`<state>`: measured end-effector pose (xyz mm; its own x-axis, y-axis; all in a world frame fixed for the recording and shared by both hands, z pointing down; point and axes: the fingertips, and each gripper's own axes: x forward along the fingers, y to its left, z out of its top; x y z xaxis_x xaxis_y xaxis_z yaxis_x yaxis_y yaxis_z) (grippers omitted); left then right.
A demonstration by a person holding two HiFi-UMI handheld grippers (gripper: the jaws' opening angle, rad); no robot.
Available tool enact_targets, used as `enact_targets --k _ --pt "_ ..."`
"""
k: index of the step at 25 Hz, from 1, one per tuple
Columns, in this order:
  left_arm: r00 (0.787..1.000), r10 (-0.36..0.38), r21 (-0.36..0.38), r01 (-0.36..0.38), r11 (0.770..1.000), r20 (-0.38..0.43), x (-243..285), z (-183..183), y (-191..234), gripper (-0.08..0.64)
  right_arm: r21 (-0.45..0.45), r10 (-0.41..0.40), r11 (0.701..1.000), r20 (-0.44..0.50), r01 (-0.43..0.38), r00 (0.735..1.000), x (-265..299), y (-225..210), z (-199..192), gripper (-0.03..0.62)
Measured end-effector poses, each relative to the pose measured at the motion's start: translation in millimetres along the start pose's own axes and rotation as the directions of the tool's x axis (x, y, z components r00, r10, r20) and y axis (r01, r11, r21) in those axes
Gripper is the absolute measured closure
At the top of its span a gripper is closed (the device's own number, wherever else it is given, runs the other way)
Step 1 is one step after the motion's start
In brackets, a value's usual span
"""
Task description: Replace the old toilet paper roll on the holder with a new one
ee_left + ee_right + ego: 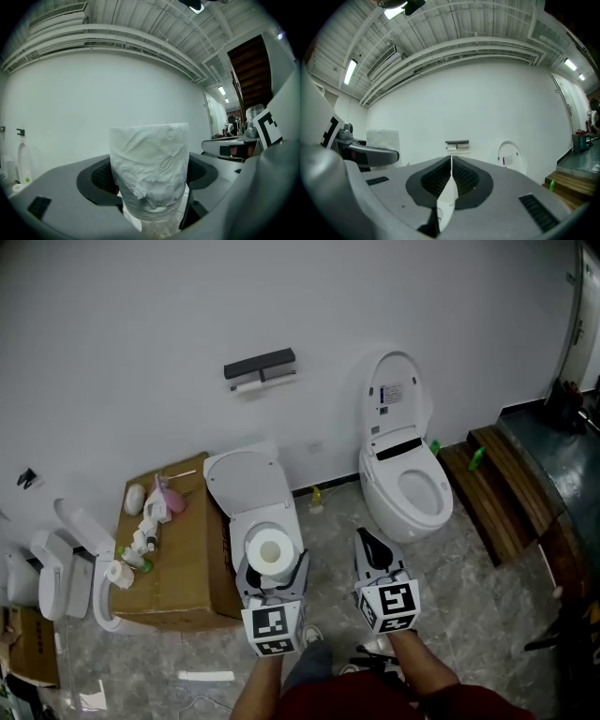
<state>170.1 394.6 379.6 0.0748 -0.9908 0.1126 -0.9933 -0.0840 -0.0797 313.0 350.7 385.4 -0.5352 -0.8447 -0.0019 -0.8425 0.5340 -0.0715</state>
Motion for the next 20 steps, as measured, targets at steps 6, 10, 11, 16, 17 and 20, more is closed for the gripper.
enact_targets --k 6,10,11,16,17,20 --pt "0.999 -0.007 -0.026 0.008 1.000 0.037 49 6 37 0.126 -0.026 -0.007 1.000 0.014 0.008 1.000 56 2 11 0.569" --pt "0.999 -0.020 -0.025 0.021 0.999 0.044 79 11 65 0.126 -0.032 -0.008 0.999 0.016 0.009 1.000 100 11 17 0.569" --pt "0.999 -0.022 -0.029 0.023 0.999 0.045 87 12 73 0.126 -0.034 -0.007 0.999 0.013 0.007 1.000 111 14 17 0.569" --pt "0.998 -0.026 -0.036 0.028 0.999 0.058 121 13 117 0.126 -0.052 0.006 0.999 -0.006 -0.006 1.000 167 36 11 0.569" --pt "0.998 -0.024 -0.040 0.027 0.999 0.060 126 13 126 0.126 -0.058 0.009 0.998 -0.008 -0.009 1.000 177 41 10 0.569" --pt "0.998 -0.017 -0.058 0.020 0.998 0.063 141 13 151 0.126 -0.060 0.013 0.998 -0.014 -0.014 1.000 203 52 10 0.569"
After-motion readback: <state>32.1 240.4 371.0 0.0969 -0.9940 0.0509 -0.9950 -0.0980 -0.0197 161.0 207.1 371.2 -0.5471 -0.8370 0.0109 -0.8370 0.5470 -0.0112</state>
